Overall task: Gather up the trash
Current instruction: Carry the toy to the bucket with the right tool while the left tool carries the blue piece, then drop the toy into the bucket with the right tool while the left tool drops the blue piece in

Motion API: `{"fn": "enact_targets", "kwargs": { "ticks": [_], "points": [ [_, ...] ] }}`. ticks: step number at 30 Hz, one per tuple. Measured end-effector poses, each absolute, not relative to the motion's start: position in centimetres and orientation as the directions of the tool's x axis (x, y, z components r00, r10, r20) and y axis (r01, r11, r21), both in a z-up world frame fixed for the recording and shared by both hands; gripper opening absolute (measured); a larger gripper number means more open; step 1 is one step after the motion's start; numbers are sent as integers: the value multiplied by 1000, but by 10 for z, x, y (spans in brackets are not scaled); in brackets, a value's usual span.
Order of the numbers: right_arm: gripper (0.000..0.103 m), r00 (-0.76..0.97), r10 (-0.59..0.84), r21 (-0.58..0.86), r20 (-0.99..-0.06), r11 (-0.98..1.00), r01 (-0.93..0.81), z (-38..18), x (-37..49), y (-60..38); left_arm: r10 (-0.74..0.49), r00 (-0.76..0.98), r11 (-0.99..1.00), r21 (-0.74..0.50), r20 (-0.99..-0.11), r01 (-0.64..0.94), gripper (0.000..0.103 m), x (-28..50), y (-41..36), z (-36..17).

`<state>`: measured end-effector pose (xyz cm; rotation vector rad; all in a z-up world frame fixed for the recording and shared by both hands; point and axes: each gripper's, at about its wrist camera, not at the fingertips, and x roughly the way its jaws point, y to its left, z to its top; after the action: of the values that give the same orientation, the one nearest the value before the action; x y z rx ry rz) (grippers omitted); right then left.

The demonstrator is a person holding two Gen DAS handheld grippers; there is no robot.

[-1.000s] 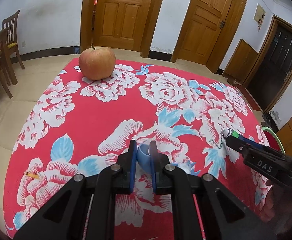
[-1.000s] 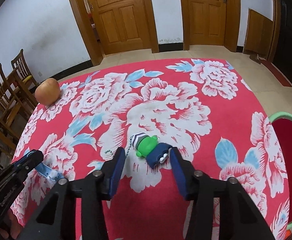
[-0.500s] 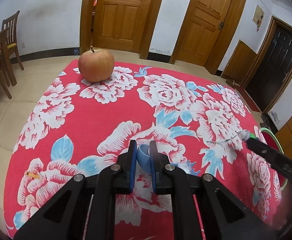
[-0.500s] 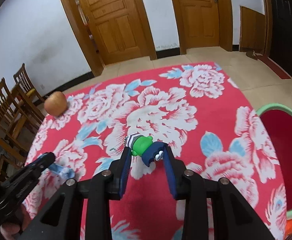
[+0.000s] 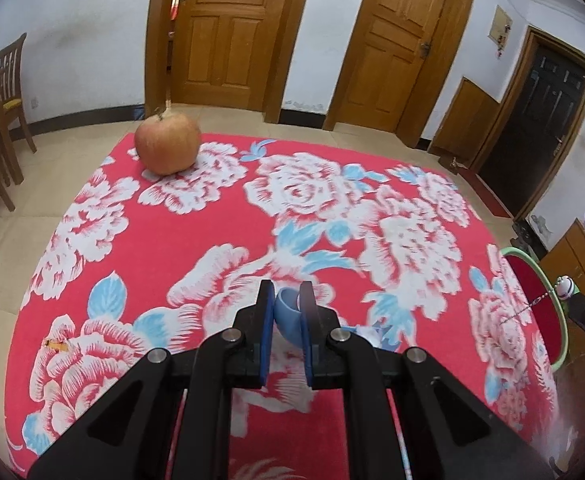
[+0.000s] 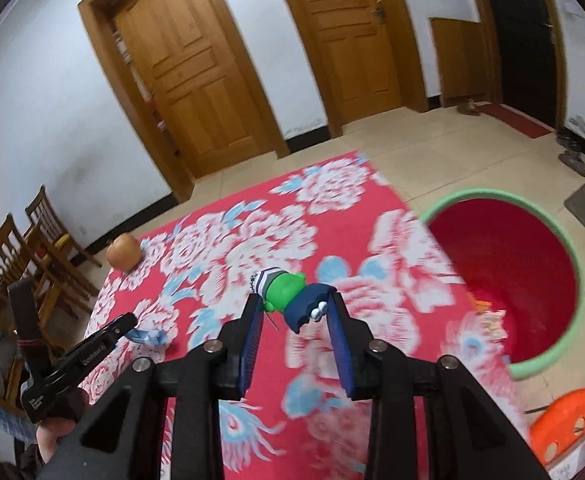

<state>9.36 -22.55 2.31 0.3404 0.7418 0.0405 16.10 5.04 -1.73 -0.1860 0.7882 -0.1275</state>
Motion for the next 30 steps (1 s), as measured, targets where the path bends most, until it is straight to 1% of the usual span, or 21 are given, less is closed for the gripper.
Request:
{"fn": "enact_targets", "kwargs": {
  "ticks": [11, 24, 30],
  "points": [
    [36, 782, 64, 348, -621, 916, 201, 30, 60, -290, -267, 707, 962, -227, -655, 153, 11, 144, 4, 16],
    [36, 768, -16, 387, -641, 857, 341, 6, 51, -353, -349, 667, 936, -213, -658, 280, 11, 148, -68, 32],
    [37, 753, -39, 385, -657, 841, 379, -7, 53, -371, -371, 648, 922, -182, -665, 341, 11, 151, -105, 35]
  ]
}}
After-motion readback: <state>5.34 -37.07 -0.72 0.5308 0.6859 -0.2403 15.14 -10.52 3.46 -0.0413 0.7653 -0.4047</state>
